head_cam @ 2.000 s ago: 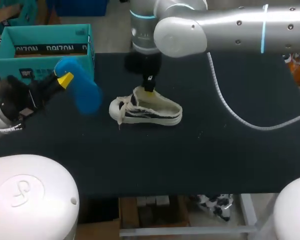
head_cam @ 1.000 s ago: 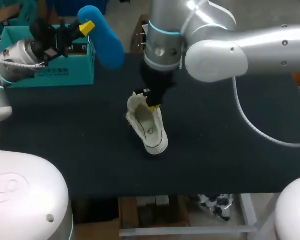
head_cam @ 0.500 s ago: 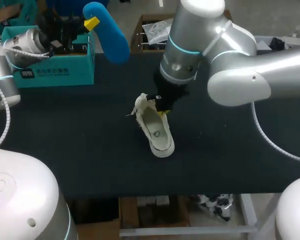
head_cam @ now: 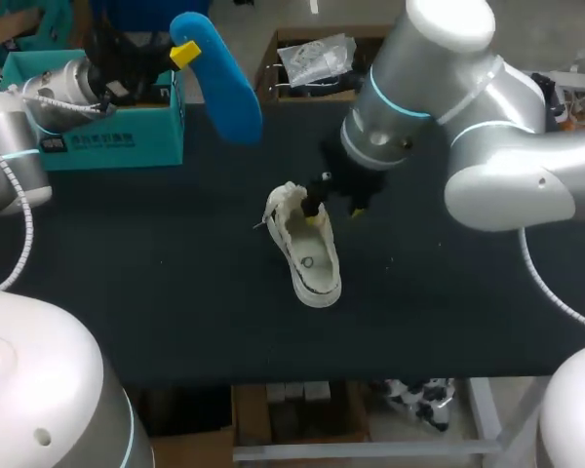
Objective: Open the shoe tongue, take the insole out of the shoe, put the insole back into the shoe, and pack the shoe into the shoebox
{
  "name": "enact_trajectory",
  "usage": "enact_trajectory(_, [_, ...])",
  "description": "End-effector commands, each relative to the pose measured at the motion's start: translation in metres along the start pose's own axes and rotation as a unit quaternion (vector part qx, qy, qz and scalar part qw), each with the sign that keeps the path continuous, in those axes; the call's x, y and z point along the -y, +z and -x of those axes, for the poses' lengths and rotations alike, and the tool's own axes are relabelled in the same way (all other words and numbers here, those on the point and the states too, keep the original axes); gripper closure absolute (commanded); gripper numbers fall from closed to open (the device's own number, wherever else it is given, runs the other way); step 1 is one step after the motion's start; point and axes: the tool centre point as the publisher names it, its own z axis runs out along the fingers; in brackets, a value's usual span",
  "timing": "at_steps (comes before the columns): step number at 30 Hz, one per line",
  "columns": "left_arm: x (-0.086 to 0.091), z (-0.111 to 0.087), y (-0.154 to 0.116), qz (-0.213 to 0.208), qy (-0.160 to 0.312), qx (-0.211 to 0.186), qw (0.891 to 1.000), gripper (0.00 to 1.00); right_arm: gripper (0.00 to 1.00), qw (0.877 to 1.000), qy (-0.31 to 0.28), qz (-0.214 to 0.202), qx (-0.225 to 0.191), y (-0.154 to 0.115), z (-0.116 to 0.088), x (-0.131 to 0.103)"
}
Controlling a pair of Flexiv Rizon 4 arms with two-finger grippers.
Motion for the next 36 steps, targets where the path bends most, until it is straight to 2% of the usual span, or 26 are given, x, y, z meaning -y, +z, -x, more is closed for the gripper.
enact_trajectory(1, [0.001,-0.002,0.001,0.002,0.0,0.004,1.0,1.0,0.0,0.999,-0.001,0.046,-0.004,-0.001,0.004,0.006])
enact_trajectory(7, [0.001,-0.002,0.001,0.002,0.0,0.004,1.0,1.0,0.0,0.999,-0.001,0.046,-0.004,-0.001,0.004,0.006])
enact_trajectory(9, [-0.003,-0.014,0.008,-0.002,-0.009,0.026,1.0,1.0,0.0,0.999,-0.001,0.046,-0.004,-0.001,0.004,0.006])
enact_trajectory(14, [-0.008,-0.044,0.015,-0.01,-0.034,0.089,0.995,1.0,0.0,0.998,0.011,0.044,-0.037,-0.009,0.014,0.014])
enact_trajectory(15, [-0.009,-0.051,0.016,-0.014,-0.043,0.089,0.995,1.0,0.0,0.998,0.01,0.042,-0.038,-0.011,0.016,0.017])
enact_trajectory(16, [-0.01,-0.057,0.017,-0.01,-0.038,0.107,0.993,1.0,0.0,0.998,0.017,0.043,-0.048,-0.014,0.017,0.02])
enact_trajectory(18, [-0.008,-0.069,0.019,-0.021,-0.051,0.107,0.993,1.0,0.0,0.998,0.028,0.039,-0.047,-0.019,0.02,0.028])
enact_trajectory(21, [-0.005,-0.087,0.028,-0.017,-0.054,0.116,0.992,1.0,0.0,0.997,0.042,0.038,-0.052,-0.027,0.024,0.039])
enact_trajectory(27, [-0.001,-0.111,0.047,0.006,-0.065,0.136,0.989,1.0,0.0,0.993,0.094,0.025,-0.063,-0.039,0.024,0.057])
enact_trajectory(32, [0.001,-0.122,0.053,0.009,-0.084,0.162,0.983,1.0,0.0,0.983,0.159,0.004,-0.089,-0.042,0.02,0.068])
enact_trajectory(36, [-0.005,-0.129,0.054,0.006,-0.112,0.173,0.978,1.0,0.0,0.973,0.196,0.003,-0.121,-0.043,0.014,0.074])
